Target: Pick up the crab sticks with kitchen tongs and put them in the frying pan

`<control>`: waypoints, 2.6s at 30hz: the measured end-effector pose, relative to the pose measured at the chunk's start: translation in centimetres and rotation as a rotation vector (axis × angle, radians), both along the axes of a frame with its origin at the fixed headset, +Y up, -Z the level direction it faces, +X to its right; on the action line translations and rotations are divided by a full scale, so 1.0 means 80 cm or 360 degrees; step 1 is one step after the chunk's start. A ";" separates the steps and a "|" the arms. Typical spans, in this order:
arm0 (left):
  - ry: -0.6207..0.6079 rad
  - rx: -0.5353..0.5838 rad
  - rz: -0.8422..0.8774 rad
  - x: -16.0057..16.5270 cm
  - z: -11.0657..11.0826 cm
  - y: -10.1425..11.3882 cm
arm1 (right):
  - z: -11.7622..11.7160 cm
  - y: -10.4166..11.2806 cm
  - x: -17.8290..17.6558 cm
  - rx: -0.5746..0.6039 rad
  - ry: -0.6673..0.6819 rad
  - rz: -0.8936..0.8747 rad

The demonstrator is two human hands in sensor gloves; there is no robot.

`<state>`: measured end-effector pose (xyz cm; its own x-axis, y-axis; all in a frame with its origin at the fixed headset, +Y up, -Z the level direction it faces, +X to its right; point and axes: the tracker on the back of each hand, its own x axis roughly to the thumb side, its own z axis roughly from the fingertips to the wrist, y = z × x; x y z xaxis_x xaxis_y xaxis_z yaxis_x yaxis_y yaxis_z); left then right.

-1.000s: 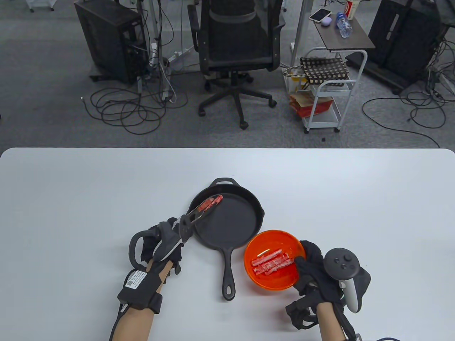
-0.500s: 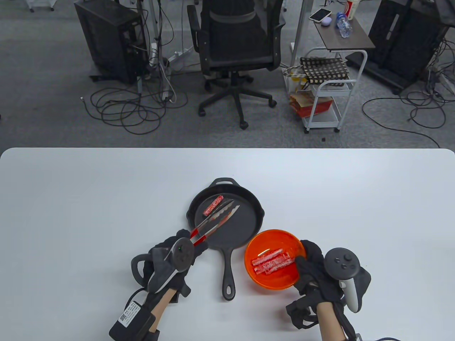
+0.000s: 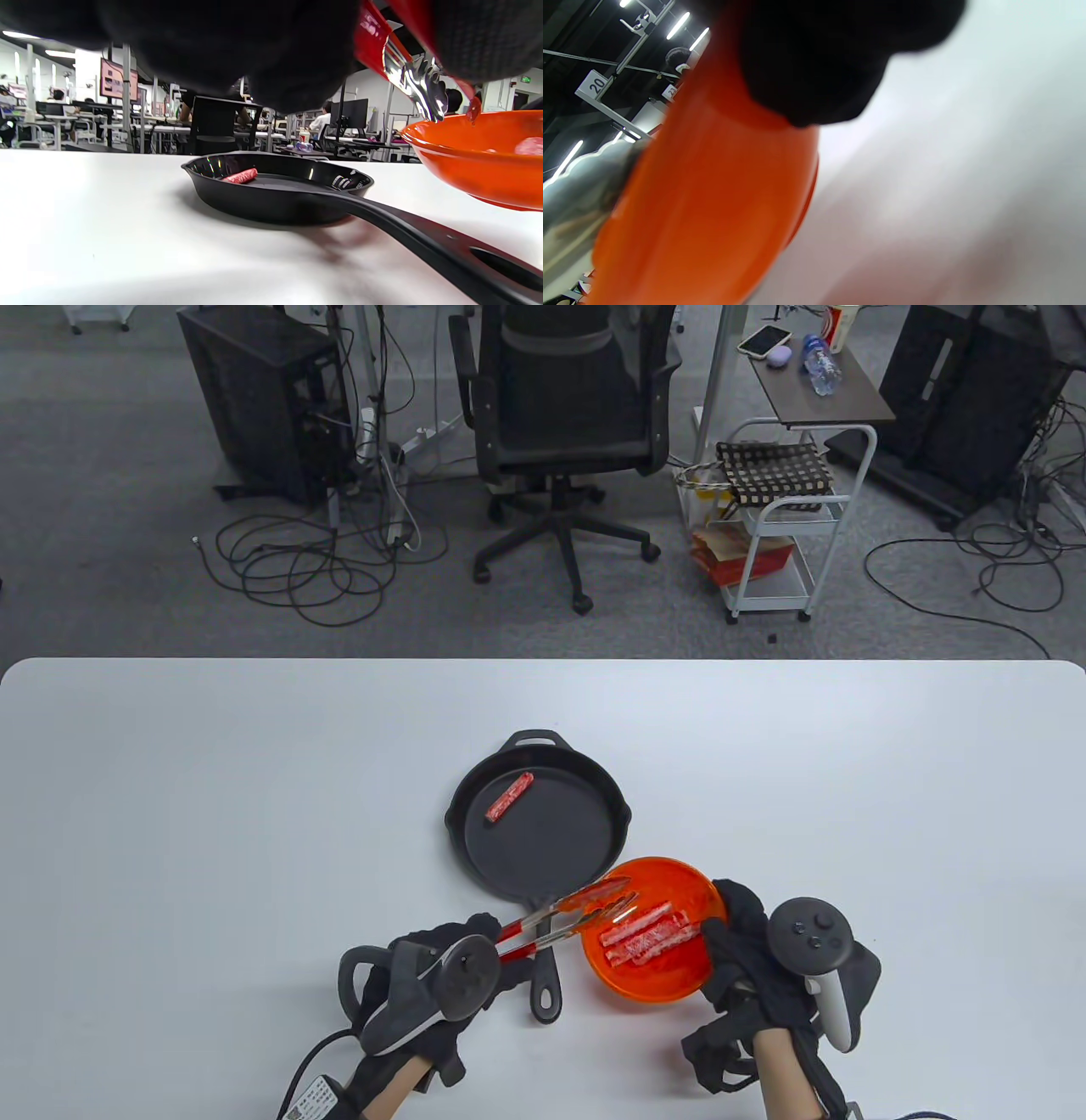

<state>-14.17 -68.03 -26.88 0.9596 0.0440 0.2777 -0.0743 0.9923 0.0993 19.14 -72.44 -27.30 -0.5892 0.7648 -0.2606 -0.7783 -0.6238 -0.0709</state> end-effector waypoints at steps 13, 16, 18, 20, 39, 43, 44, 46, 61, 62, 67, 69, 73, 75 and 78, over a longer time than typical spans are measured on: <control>-0.0044 -0.0162 -0.0035 0.005 0.000 -0.005 | 0.000 -0.001 -0.004 -0.0006 0.0032 0.0032; -0.0054 -0.0186 -0.0047 0.007 0.000 -0.006 | -0.001 -0.002 -0.005 -0.0006 0.0041 0.0035; -0.0048 -0.0188 -0.0062 0.008 0.000 -0.007 | -0.001 -0.002 -0.005 -0.0004 0.0046 0.0036; -0.0046 -0.0198 -0.0057 0.008 0.000 -0.008 | -0.001 -0.001 -0.006 0.0000 0.0051 0.0043; -0.0037 -0.0199 -0.0046 0.012 0.000 -0.012 | -0.001 -0.003 -0.007 0.0001 0.0049 0.0063; -0.0027 -0.0199 -0.0022 0.012 0.000 -0.012 | -0.001 -0.003 -0.006 0.0002 0.0043 0.0055; -0.0028 -0.0198 -0.0018 0.012 0.000 -0.012 | -0.001 -0.003 -0.006 0.0001 0.0041 0.0048; -0.0029 -0.0190 -0.0010 0.012 0.000 -0.012 | -0.001 -0.003 -0.005 -0.0002 0.0036 0.0037; 0.0147 0.0031 0.0192 -0.009 0.002 0.024 | -0.001 -0.001 0.000 -0.0001 0.0009 0.0032; 0.0174 0.0052 0.0184 -0.013 -0.002 0.025 | -0.001 -0.001 0.000 -0.0003 0.0013 0.0025; 0.0320 0.0060 0.0136 -0.031 -0.030 0.020 | -0.001 -0.001 -0.001 -0.0001 0.0027 0.0015; 0.0384 0.0048 0.0083 -0.037 -0.043 0.013 | -0.001 -0.001 -0.001 0.0005 0.0031 0.0010; 0.0470 0.0025 -0.0008 -0.046 -0.063 -0.002 | 0.000 0.002 0.000 0.0023 0.0029 -0.0014; 0.0512 0.0022 -0.0049 -0.051 -0.073 -0.010 | 0.001 0.003 0.000 0.0033 0.0029 -0.0022; 0.0546 0.0019 -0.0108 -0.055 -0.087 -0.019 | 0.001 0.004 0.000 0.0034 0.0032 -0.0026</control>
